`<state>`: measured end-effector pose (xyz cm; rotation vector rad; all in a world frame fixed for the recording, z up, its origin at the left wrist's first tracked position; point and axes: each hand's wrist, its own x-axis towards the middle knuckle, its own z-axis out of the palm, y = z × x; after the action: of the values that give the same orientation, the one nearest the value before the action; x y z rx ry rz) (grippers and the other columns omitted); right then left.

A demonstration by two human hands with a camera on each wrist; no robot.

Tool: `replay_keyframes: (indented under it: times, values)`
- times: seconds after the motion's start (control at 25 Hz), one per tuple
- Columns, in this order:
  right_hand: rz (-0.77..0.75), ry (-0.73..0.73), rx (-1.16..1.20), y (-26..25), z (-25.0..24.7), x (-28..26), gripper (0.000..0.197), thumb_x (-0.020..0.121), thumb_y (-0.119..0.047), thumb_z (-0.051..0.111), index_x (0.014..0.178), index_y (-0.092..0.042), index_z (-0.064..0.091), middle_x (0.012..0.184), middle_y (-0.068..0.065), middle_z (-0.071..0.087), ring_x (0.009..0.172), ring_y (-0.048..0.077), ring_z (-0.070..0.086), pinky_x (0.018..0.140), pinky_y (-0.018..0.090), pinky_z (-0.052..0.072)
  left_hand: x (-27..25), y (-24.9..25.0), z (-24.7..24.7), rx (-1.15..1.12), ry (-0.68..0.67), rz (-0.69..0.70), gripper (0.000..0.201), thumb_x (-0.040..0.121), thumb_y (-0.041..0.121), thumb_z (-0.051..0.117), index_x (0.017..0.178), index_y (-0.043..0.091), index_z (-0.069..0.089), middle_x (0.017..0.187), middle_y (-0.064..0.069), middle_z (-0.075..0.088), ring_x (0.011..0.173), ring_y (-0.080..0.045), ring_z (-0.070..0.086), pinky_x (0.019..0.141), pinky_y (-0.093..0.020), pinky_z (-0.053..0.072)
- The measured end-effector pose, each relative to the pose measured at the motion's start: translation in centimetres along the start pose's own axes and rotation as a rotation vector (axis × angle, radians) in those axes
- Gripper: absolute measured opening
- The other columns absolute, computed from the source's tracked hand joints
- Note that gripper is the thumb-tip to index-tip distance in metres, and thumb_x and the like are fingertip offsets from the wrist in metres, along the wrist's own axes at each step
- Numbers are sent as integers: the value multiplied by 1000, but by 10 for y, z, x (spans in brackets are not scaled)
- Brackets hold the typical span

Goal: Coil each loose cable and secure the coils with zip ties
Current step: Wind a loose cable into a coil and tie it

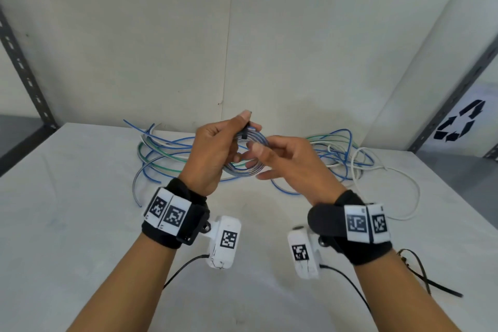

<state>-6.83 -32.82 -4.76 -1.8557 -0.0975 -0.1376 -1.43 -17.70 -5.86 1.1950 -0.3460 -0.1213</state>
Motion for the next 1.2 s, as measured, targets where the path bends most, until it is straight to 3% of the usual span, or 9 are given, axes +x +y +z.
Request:
replay_keyframes:
  times: [0.12,0.24,0.36,0.44,0.52,0.68,0.92,1.04,1.2]
  values:
    - [-76,58,33,7,6,-6,21,95,-19,67,103,-1,73,91,18,76,84,21,74,77,39,62,-3,3,-1,9,-11,-8,38,100,36,58,87,5,77,59,-18,38,42,-10,26,44,-19,39]
    - [-83,91,89,3,4,-4,18,95,-17,66,99,-2,73,90,16,77,81,22,74,73,35,63,-1,5,-6,75,-78,-9,45,99,42,56,98,2,77,61,-8,23,47,-11,23,49,-21,40]
    - [-96,126,122,-1,-1,-3,12,96,-12,64,94,-3,72,85,15,77,75,20,74,66,30,60,-1,9,-15,76,-172,-11,57,90,42,59,113,-9,67,68,-8,46,62,-15,48,63,-26,56]
    - [-103,157,134,-1,-8,-3,11,97,-11,63,94,-5,72,84,13,77,75,20,75,67,31,61,0,12,-26,127,-229,-13,45,85,34,64,113,-1,70,88,-11,71,84,-20,68,77,-34,61]
    - [-113,169,132,0,-13,-4,11,97,-12,63,96,-6,72,85,12,78,77,21,75,68,34,62,0,14,-37,181,-267,-17,34,85,22,68,113,3,71,98,-17,76,92,-24,73,83,-37,61]
    - [-237,259,-25,5,-8,-5,11,98,-17,64,93,-13,73,82,7,77,77,19,76,67,37,62,-1,16,-38,214,-234,53,25,90,5,68,113,-3,70,92,-21,76,84,-26,74,77,-35,62]
    - [-423,476,-244,15,2,-1,15,99,-24,64,90,-15,72,75,-5,74,69,15,73,66,48,59,-1,10,-23,307,-69,210,17,92,2,69,106,-6,72,85,-18,76,74,-23,74,70,-31,62]
    - [-398,451,-169,14,3,-3,12,98,-22,66,90,-16,72,76,0,75,72,21,73,67,46,62,0,8,-20,313,-27,243,18,91,2,70,108,-5,73,85,-18,77,71,-20,73,70,-29,61]
    - [-157,205,141,5,-11,-6,16,83,-12,77,98,-8,73,86,15,77,79,24,75,71,34,62,0,11,-26,201,-44,176,21,93,2,68,112,-6,71,90,-20,76,78,-26,73,79,-42,63]
